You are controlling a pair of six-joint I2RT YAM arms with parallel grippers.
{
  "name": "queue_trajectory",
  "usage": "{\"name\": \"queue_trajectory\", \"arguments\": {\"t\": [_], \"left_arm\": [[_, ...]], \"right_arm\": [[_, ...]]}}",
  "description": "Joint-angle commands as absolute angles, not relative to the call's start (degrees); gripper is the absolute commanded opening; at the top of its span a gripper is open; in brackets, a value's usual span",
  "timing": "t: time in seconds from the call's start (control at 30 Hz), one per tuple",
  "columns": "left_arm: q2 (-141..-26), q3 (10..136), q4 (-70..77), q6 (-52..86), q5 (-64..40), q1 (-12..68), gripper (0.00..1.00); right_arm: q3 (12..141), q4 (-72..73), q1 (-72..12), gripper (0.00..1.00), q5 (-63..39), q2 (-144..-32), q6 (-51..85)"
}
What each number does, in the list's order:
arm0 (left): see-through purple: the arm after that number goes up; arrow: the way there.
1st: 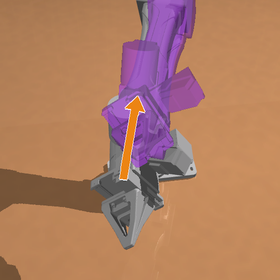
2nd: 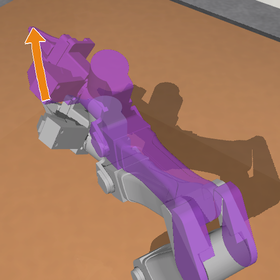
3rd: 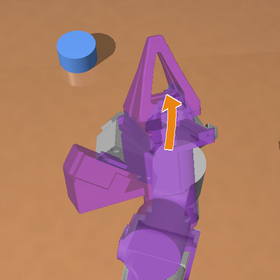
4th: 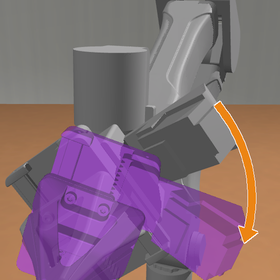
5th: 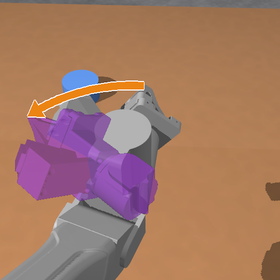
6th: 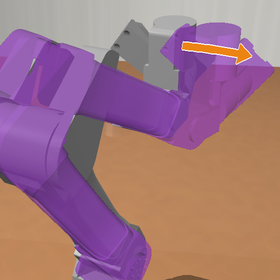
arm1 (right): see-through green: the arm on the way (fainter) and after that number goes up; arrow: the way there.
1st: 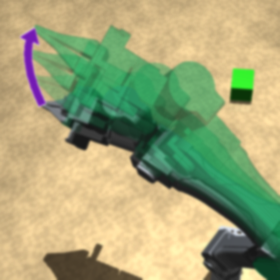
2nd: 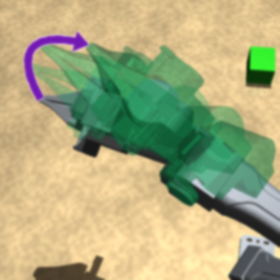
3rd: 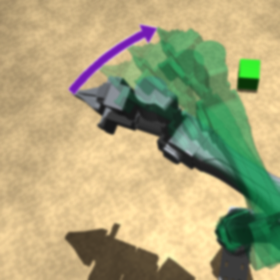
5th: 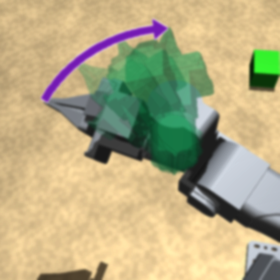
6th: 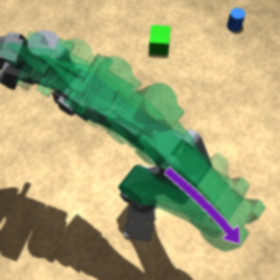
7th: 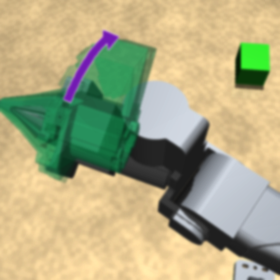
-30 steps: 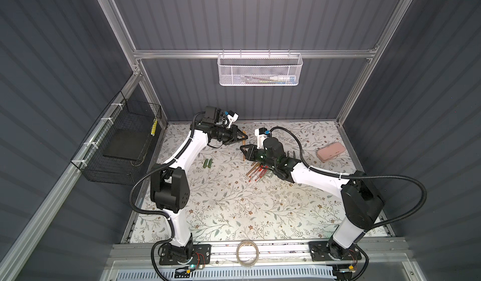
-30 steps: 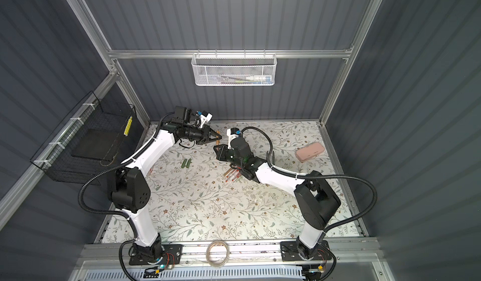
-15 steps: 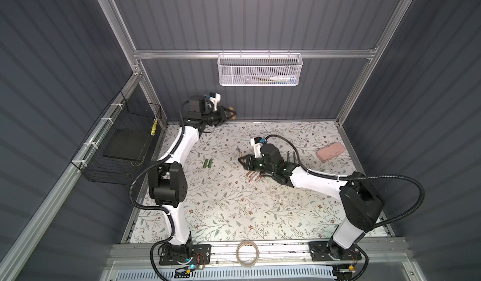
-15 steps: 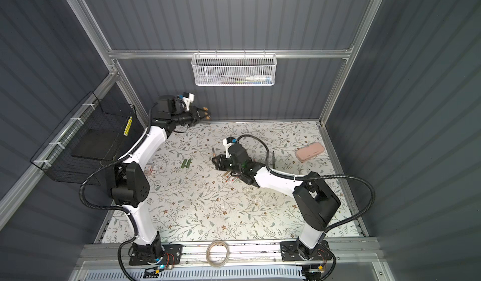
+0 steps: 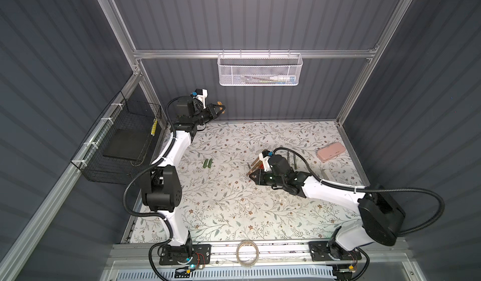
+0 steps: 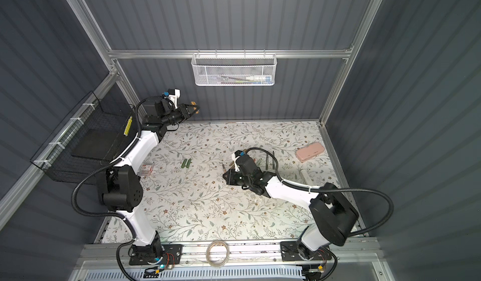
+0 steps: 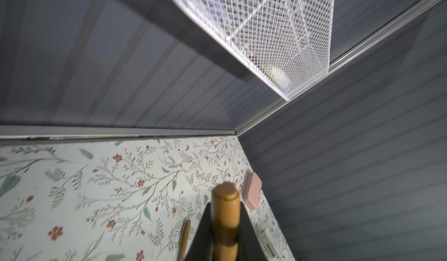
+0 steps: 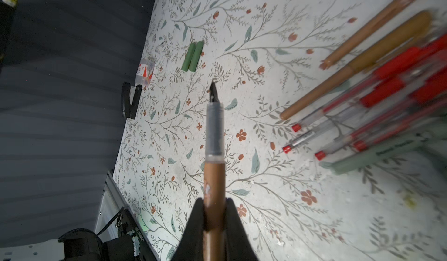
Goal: Remove pen caps from pens
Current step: Place the pen cap at the center of the table.
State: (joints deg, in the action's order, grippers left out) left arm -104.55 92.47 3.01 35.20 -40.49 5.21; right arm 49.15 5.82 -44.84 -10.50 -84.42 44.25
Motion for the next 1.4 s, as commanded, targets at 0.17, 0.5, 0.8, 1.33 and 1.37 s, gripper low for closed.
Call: {"name": "queue_trajectory", "arguments": {"t": [0.17,0.5,0.8,1.33,1.37], "left_arm": [[-98.0,81.6,-16.8,15.7,-33.1,5.8,0.00],[-97.2,67.9,-17.8,4.5,-21.5,12.4,0.00],[-104.4,68.6,-17.8,4.9,-16.5,12.7,0.00],[-108.8,65.3,-16.2,7.5,-15.2,12.7,0.12],[-108.9,65.5,-16.3,7.5,-15.0,12.6,0.15]], "right_arm": [[41.8,-2.3,-36.0,0.00,-5.6,-70.8,40.2],[36.8,-10.5,-26.5,0.00,-3.3,-57.7,37.9],[34.5,-9.3,-24.9,0.00,-3.8,-56.0,38.8],[34.1,-8.5,-24.3,0.00,-4.6,-57.5,38.8],[34.3,-8.7,-24.2,0.00,-4.9,-57.5,39.0]]}}
